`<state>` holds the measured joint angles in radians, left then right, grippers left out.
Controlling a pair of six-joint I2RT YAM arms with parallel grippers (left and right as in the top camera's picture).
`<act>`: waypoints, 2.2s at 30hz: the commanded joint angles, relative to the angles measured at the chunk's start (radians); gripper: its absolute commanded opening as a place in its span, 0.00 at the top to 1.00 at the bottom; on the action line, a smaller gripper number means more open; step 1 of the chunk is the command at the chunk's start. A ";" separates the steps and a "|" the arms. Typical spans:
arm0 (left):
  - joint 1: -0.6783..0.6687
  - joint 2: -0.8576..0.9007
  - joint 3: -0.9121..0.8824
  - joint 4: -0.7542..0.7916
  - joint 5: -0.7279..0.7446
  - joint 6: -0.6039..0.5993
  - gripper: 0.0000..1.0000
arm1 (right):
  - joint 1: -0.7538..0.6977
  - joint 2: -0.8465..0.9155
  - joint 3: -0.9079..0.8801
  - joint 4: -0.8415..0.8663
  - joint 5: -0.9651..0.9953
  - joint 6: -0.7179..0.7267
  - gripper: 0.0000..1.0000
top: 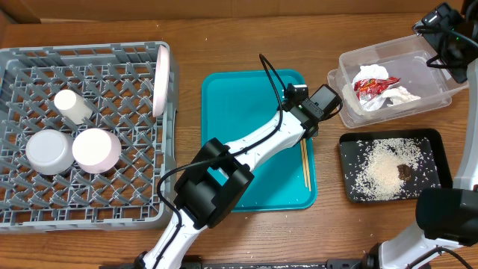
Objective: Sort waste into correct bins and load items into the dishwasher
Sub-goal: 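Grasp one chopstick with left gripper and lift it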
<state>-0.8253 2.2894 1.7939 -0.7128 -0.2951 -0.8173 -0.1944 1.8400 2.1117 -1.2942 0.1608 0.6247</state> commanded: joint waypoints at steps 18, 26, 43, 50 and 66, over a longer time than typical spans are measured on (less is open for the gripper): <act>-0.016 0.034 0.007 0.004 0.030 -0.021 0.59 | 0.002 -0.007 0.000 0.005 0.003 -0.003 0.00; -0.016 0.034 0.007 -0.020 0.029 -0.021 0.65 | 0.002 -0.007 0.000 0.005 0.003 -0.003 0.00; -0.016 0.047 0.007 -0.020 0.031 -0.021 0.79 | 0.002 -0.007 0.000 0.005 0.003 -0.003 0.00; -0.016 0.048 0.007 -0.020 0.031 -0.021 0.79 | 0.002 -0.007 0.000 0.005 0.003 -0.003 0.00; -0.014 0.077 0.010 -0.012 0.031 -0.020 0.96 | 0.002 -0.007 0.000 0.005 0.003 -0.003 0.00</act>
<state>-0.8364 2.3196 1.7947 -0.7166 -0.2695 -0.8360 -0.1947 1.8400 2.1117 -1.2945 0.1608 0.6243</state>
